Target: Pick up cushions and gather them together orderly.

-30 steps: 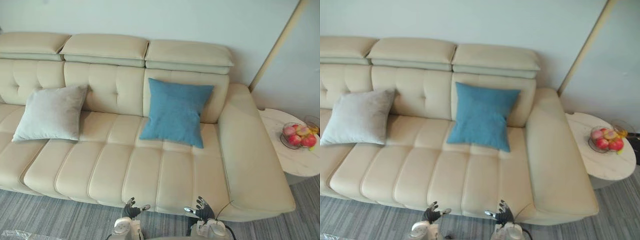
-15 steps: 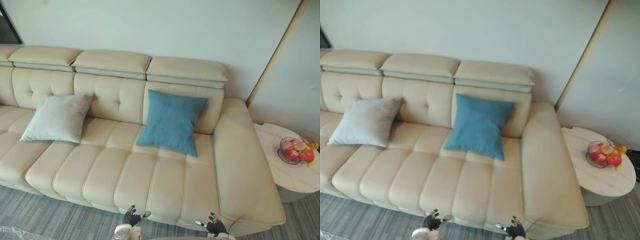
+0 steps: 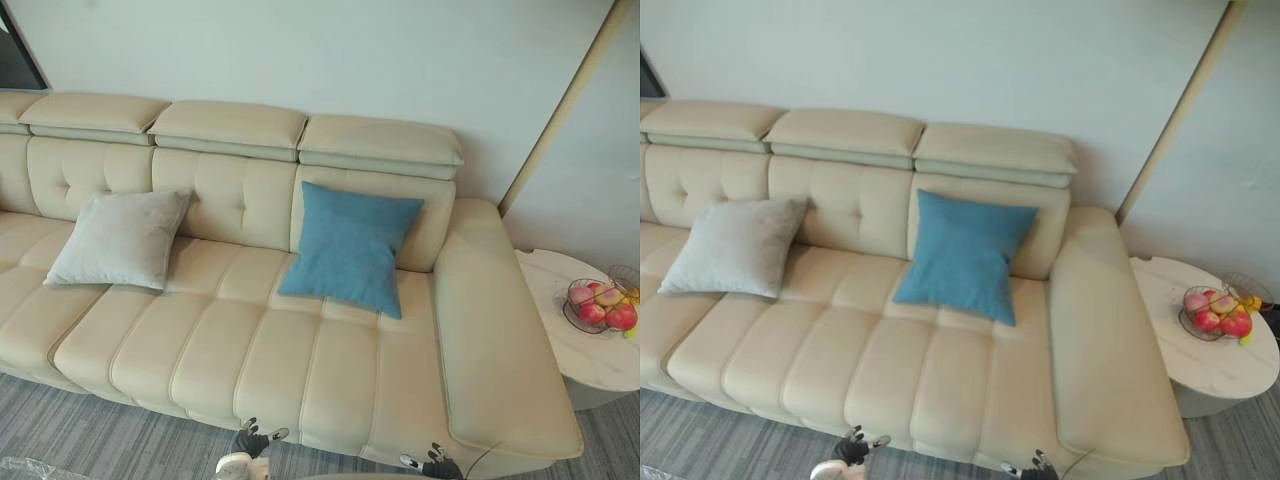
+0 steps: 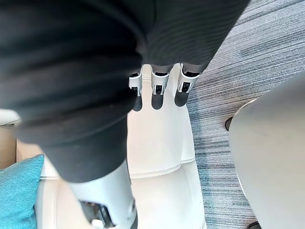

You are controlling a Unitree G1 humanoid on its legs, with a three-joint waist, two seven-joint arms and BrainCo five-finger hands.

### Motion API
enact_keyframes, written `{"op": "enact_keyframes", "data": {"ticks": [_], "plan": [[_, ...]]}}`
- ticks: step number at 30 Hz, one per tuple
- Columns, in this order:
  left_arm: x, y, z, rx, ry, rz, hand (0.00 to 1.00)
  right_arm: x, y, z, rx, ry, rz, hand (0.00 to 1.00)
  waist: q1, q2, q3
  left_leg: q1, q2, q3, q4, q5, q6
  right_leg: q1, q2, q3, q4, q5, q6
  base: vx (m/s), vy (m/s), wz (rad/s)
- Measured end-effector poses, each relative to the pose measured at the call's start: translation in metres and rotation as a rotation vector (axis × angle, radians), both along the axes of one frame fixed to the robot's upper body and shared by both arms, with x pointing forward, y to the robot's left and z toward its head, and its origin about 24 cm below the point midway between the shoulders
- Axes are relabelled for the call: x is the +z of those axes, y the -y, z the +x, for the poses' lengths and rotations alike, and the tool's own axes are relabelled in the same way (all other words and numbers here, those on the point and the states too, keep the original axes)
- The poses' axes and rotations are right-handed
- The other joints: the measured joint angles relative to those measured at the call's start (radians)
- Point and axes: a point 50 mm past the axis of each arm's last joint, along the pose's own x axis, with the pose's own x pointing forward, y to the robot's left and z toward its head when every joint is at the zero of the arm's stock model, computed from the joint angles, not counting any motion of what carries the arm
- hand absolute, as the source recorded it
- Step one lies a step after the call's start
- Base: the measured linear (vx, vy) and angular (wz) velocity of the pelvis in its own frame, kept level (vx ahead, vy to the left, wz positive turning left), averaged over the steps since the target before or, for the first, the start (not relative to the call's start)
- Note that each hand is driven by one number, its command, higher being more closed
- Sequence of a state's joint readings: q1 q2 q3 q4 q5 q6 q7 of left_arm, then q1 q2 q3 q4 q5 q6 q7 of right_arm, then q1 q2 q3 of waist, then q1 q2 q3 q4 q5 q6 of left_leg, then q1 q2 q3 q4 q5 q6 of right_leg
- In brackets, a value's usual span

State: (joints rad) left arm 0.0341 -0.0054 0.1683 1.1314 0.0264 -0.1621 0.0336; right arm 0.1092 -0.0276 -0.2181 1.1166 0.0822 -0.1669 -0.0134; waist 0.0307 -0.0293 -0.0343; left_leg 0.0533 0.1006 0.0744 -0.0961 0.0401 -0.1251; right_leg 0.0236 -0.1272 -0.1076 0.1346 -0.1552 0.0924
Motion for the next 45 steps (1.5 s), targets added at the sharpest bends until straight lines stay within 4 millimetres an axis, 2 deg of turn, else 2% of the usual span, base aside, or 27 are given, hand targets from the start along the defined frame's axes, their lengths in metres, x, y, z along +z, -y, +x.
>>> {"op": "enact_keyframes", "data": {"ticks": [4,8,13,15,18,19,20,21,22,24,25,26,27,28,30,31,33,34,35,36,37,38,39,41,43,45], "plan": [[0.0,-0.002,0.001,0.016,0.004,-0.002,0.0,0.001,-0.002,0.004,0.036,0.007,-0.005,0.0,-0.02,-0.008,0.025,-0.001,-0.002,-0.003,0.001,0.007,-0.001,0.014,-0.01,-0.04,0.002,-0.005,0.002,-0.01,-0.001,0.18],[0.002,-0.006,0.004,0.023,0.019,0.005,0.0,0.002,-0.003,0.008,0.03,0.021,-0.003,0.0,-0.022,-0.012,0.051,-0.007,-0.004,-0.002,0.008,0.006,0.0,0.012,-0.015,-0.044,0.005,-0.005,0.003,-0.01,0.003,0.03],[0.003,-0.008,0.007,0.0,0.029,0.014,0.0,0.004,-0.005,0.013,0.031,0.045,-0.002,0.0,-0.025,-0.019,0.065,0.016,-0.005,0.078,-0.008,0.002,0.001,-0.011,-0.015,0.02,-0.004,0.007,0.011,-0.01,0.031,-0.39],[0.004,-0.008,0.01,-0.01,0.029,0.016,0.0,0.006,-0.008,0.022,0.056,0.064,-0.002,0.0,-0.023,-0.025,0.076,0.018,-0.004,0.16,-0.007,0.0,0.001,-0.026,-0.009,0.082,-0.03,0.046,0.02,0.02,0.066,-0.81],[0.004,-0.008,0.014,-0.015,0.032,0.018,0.0,0.008,-0.016,0.035,0.125,0.084,0.0,0.0,-0.023,-0.025,0.099,0.015,0.019,0.257,-0.006,-0.001,0.002,-0.078,0.007,0.113,-0.038,0.12,0.045,-0.06,0.041,-0.92],[0.005,-0.009,0.015,-0.015,0.033,0.021,0.0,0.01,-0.018,0.039,0.135,0.099,0.001,0.0,-0.023,-0.026,0.099,0.004,0.031,0.28,0.007,-0.006,0.012,-0.092,0.017,0.11,-0.038,0.15,0.047,-0.11,0.011,-0.58],[0.006,-0.007,0.018,-0.014,0.043,0.015,0.0,0.011,-0.017,0.043,0.141,0.113,-0.006,0.0,-0.023,-0.015,0.106,-0.017,0.054,0.299,0.04,-0.016,0.027,-0.099,0.024,0.103,-0.027,0.157,0.037,-0.12,-0.003,-0.32],[0.006,-0.008,0.019,-0.01,0.05,0.016,0.0,0.012,-0.018,0.045,0.141,0.122,-0.004,0.0,-0.023,-0.019,0.11,-0.02,0.058,0.298,0.052,-0.017,0.029,-0.119,0.016,0.073,0.072,0.107,0.005,-0.09,-0.032,-0.01],[0.007,-0.009,0.019,0.001,0.057,0.018,0.0,0.013,-0.019,0.044,0.145,0.124,-0.001,0.0,-0.023,-0.025,0.109,-0.019,0.066,0.296,0.068,-0.017,0.029,-0.136,-0.001,0.037,0.246,0.032,-0.013,-0.06,-0.067,0.24],[0.008,-0.015,0.017,0.016,0.069,0.028,0.0,0.011,-0.023,0.04,0.152,0.112,0.008,0.0,-0.011,-0.031,0.105,-0.03,0.083,0.29,0.108,-0.017,0.028,-0.101,-0.042,0.018,0.469,-0.03,0.006,-0.08,-0.156,0.31],[0.009,-0.019,0.016,0.031,0.074,0.034,0.0,0.011,-0.028,0.041,0.164,0.116,0.017,0.0,-0.001,-0.038,0.1,-0.055,0.086,0.289,0.142,-0.017,0.028,-0.08,-0.07,0.027,0.499,-0.029,0.007,-0.08,-0.225,0.14],[0.01,-0.023,0.017,0.039,0.078,0.041,0.0,0.011,-0.031,0.043,0.179,0.118,0.021,0.0,0.008,-0.047,0.095,-0.079,0.086,0.29,0.173,-0.016,0.028,-0.064,-0.092,0.04,0.478,-0.017,0.014,-0.12,-0.307,-0.11],[0.01,-0.027,0.016,0.061,0.073,0.046,0.0,0.012,-0.033,0.046,0.209,0.117,0.012,0.0,0.023,-0.042,0.084,-0.121,0.105,0.298,0.216,-0.01,0.02,-0.053,-0.055,0.054,0.4,-0.05,0.039,-0.14,-0.302,-0.32],[0.008,-0.023,0.013,0.066,0.064,0.034,0.0,0.013,-0.03,0.049,0.221,0.122,-0.001,0.0,0.031,-0.005,0.083,-0.136,0.135,0.297,0.219,-0.001,0.028,-0.038,-0.019,0.051,0.341,-0.052,0.035,-0.16,-0.28,-0.3],[0.005,-0.015,0.005,0.072,0.045,0.014,0.0,0.014,-0.023,0.052,0.246,0.122,-0.034,0.0,0.026,0.039,0.09,-0.15,0.155,0.292,0.21,0.046,0.039,-0.004,0.004,0.028,0.26,-0.067,0.031,-0.15,-0.192,-0.03],[0.005,-0.014,0.005,0.068,0.045,0.012,0.0,0.014,-0.019,0.051,0.252,0.116,-0.049,0.0,0.025,0.045,0.089,-0.161,0.154,0.286,0.205,0.074,0.041,-0.001,0.006,0.016,0.242,-0.08,0.029,-0.26,-0.244,0.15],[0.004,-0.014,0.004,0.076,0.039,0.007,0.0,0.013,-0.014,0.048,0.253,0.099,-0.064,0.0,0.021,0.048,0.092,-0.176,0.154,0.261,0.172,0.134,0.025,0.0,0.011,-0.02,0.217,-0.1,0.007,-0.28,-0.213,0.22],[0.004,-0.013,0.003,0.075,0.036,0.003,0.0,0.011,-0.01,0.045,0.249,0.078,-0.074,0.0,0.017,0.048,0.093,-0.175,0.151,0.247,0.135,0.192,0.006,0.0,0.015,-0.042,0.209,-0.106,-0.003,-0.22,-0.13,0.29],[0.004,-0.015,0.004,0.075,0.039,0.008,0.0,0.011,-0.008,0.045,0.238,0.073,-0.074,0.0,0.016,0.047,0.095,-0.174,0.143,0.232,0.098,0.25,0.004,-0.002,0.015,-0.052,0.205,-0.107,-0.007,-0.29,-0.137,0.41],[0.006,-0.02,0.007,0.076,0.049,0.02,0.0,0.01,-0.01,0.043,0.228,0.07,-0.065,0.0,0.006,0.018,0.112,-0.176,0.13,0.209,0.09,0.262,-0.004,0.001,-0.011,-0.08,0.182,-0.111,-0.025,-0.25,-0.099,0.22],[0.008,-0.025,0.012,0.08,0.066,0.03,0.0,0.009,-0.01,0.041,0.222,0.058,-0.063,0.0,0.016,0.001,0.122,-0.179,0.12,0.205,0.158,0.191,-0.009,0.006,-0.031,-0.109,0.171,-0.124,-0.045,-0.27,-0.072,-0.08],[0.009,-0.029,0.012,0.094,0.063,0.034,0.0,0.008,-0.007,0.041,0.198,0.047,-0.065,0.0,0.019,-0.004,0.128,-0.179,0.109,0.186,0.304,0.045,0.014,0.006,-0.05,-0.111,0.171,-0.122,-0.04,-0.26,0.014,-0.29],[0.007,-0.03,0.007,0.1,0.046,0.034,0.0,0.008,-0.005,0.04,0.189,0.048,-0.067,0.0,0.015,-0.009,0.127,-0.175,0.093,0.175,0.415,-0.044,0.02,0.007,-0.065,-0.105,0.17,-0.114,-0.033,-0.23,0.073,-0.28],[0.005,-0.029,0.001,0.114,0.03,0.026,0.0,0.006,-0.004,0.03,0.176,0.023,-0.062,0.0,0.006,0.002,0.128,-0.145,0.073,0.116,0.534,-0.181,0.011,0.009,-0.063,-0.07,0.143,-0.093,-0.017,-0.22,0.194,-0.24],[0.002,-0.026,-0.006,0.133,0.006,0.013,0.0,0.006,0.0,0.031,0.182,0.021,-0.071,0.0,0.004,0.033,0.118,-0.103,0.068,0.078,0.423,-0.252,-0.016,-0.013,-0.035,-0.033,0.126,-0.066,0.007,-0.19,0.247,-0.37],[0.002,-0.036,-0.013,0.162,-0.006,0.03,0.0,0.003,-0.007,0.025,0.169,-0.001,-0.043,0.0,0.005,-0.012,0.097,-0.085,0.027,0.119,0.331,-0.224,0.01,-0.029,-0.048,0.026,0.066,-0.02,0.009,-0.13,0.197,-0.41]]}}
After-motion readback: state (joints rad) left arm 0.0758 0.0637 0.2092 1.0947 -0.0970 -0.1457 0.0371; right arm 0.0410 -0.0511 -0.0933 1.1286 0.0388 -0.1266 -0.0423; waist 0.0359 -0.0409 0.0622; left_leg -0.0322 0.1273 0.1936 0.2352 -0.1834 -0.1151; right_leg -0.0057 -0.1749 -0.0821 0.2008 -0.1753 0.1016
